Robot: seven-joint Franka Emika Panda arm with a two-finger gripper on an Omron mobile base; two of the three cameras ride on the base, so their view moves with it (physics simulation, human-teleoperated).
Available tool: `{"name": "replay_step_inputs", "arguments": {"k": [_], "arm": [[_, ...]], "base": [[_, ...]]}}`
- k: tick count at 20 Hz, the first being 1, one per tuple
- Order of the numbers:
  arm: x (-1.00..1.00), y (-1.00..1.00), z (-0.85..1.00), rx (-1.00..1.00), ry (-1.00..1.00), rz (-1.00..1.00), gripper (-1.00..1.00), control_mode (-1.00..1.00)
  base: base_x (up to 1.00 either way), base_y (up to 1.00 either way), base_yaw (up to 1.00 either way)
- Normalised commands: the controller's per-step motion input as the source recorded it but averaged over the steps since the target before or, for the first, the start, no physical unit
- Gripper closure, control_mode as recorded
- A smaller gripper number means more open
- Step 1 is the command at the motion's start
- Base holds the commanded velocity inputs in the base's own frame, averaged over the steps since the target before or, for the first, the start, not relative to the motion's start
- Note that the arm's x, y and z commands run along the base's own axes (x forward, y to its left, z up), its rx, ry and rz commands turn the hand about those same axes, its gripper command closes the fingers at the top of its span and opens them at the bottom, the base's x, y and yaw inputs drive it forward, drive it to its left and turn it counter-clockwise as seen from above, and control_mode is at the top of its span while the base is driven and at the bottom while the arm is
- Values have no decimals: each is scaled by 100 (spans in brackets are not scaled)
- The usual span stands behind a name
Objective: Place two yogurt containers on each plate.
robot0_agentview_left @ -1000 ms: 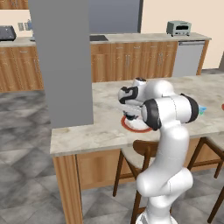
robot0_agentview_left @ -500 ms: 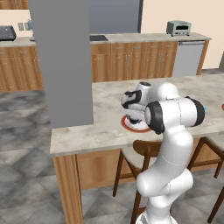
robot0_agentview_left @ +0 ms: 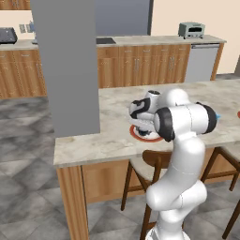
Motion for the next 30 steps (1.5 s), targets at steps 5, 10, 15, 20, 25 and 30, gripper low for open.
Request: {"name": "replay_step_inputs", "arguments": {"k": [5, 10, 15, 20, 25, 30], "arm": [[13, 0, -7, 0, 1, 0, -100, -100], [0, -2, -6, 0, 0, 0, -100, -100], [-1, -5, 0, 0, 0, 0, -100, -100], [-7, -2, 0, 0, 0, 0, -100, -100], [-20, -6, 14, 0, 0, 0, -100, -100], [-21, -24, 28, 0, 0, -1, -100, -100]], "base": [[0, 0, 0], [0, 0, 0], [0, 0, 0], [0, 0, 0], [0, 0, 0], [0, 0, 0]]}}
